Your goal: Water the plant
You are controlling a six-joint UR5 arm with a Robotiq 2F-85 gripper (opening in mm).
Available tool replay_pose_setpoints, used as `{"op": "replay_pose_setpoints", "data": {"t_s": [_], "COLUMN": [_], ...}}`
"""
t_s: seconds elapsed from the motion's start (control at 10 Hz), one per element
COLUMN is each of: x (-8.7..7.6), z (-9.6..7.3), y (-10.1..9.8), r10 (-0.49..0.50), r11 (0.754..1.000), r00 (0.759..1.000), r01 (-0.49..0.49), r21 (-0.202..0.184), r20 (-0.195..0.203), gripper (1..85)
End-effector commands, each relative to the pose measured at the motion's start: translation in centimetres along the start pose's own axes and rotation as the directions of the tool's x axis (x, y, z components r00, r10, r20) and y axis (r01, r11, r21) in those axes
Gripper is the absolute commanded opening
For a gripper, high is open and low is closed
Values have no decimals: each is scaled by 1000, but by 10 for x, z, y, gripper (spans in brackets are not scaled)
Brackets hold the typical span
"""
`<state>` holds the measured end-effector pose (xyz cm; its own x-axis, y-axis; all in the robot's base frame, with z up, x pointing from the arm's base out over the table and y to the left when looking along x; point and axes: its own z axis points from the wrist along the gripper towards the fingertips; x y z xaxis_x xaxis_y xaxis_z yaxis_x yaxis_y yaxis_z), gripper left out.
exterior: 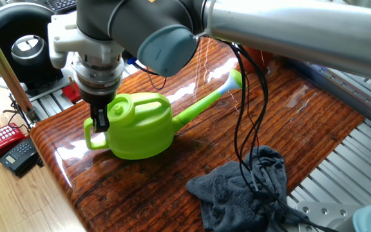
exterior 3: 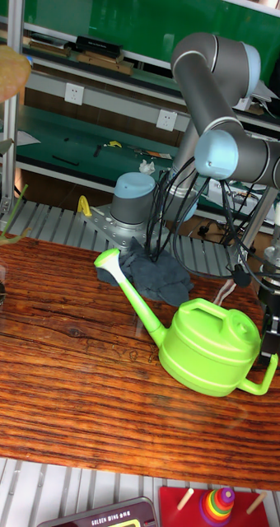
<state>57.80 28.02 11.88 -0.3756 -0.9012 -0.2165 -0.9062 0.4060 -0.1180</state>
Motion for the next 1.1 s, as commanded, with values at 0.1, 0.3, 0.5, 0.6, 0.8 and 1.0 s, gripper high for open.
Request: {"op": "replay_pose_setpoints", "data": {"t_s": [0.1,0.3,0.5,0.6,0.8,1.0], "x": [6,9,13,13,10,11], "z": [-9,-4,-1,0,0,-1], "y": [8,11,12,13,17,18], "r10": [32,34,17,17,18,7], "r11": [999,999,999,999,999,999], "r00": [999,998,997,997,998,998], "r01": [-33,-34,-14,-14,-16,-5], "r21": [-14,8,40,40,37,31], "r20": [-31,-48,-74,-73,-66,-64], "gripper": [460,460,457,457,457,457]}}
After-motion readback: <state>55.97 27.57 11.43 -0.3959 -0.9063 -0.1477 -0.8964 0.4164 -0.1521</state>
